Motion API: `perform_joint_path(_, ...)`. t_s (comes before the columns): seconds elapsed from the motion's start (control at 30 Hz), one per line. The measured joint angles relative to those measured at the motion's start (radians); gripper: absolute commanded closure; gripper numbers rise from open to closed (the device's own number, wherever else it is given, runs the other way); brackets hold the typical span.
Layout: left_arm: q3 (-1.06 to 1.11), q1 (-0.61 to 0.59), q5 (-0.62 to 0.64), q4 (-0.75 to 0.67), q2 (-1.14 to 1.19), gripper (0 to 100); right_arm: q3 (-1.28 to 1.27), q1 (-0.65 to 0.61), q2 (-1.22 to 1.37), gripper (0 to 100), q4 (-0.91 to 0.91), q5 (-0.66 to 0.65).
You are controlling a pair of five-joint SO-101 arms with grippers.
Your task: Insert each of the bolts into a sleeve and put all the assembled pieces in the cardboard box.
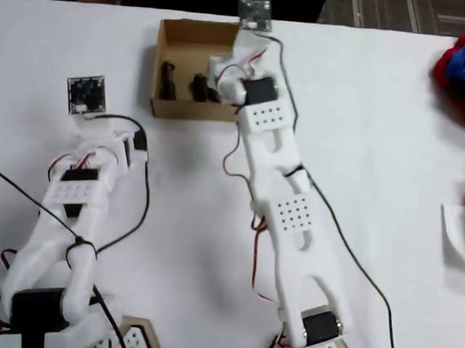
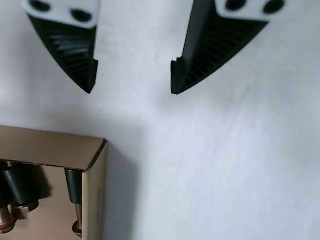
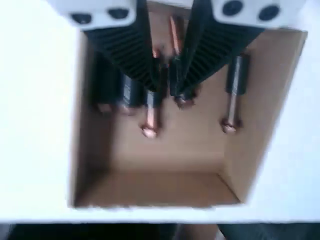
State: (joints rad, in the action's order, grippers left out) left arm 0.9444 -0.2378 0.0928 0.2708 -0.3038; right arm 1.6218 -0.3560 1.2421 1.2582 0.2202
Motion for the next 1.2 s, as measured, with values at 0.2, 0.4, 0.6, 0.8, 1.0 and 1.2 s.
perform_joint_path(0.2,0.000,-0.002,0.000,0.000,0.000,75,0.000,0.143,-0.158,97.8,0.298,0.000)
perform_joint_path(0.4,-0.023,0.000,0.000,0.114,-0.060,75,0.002,0.181,-0.404,97.9,0.486,-0.002)
perform_joint_path(0.6,-0.103,0.026,0.000,0.509,-0.413,75,-0.014,0.261,-0.667,97.9,0.491,-0.002)
perform_joint_path(0.8,-0.006,0.023,0.000,0.626,-0.790,75,-0.359,0.425,-1.060,97.9,0.491,-0.002)
perform_joint_path(1.0,0.287,0.021,0.000,0.631,-1.162,75,-1.119,0.483,-1.507,97.8,0.488,-0.002)
perform_joint_path(1.2,0.516,0.023,-0.072,0.713,-1.465,75,-1.775,0.493,-1.860,97.8,0.348,-0.002)
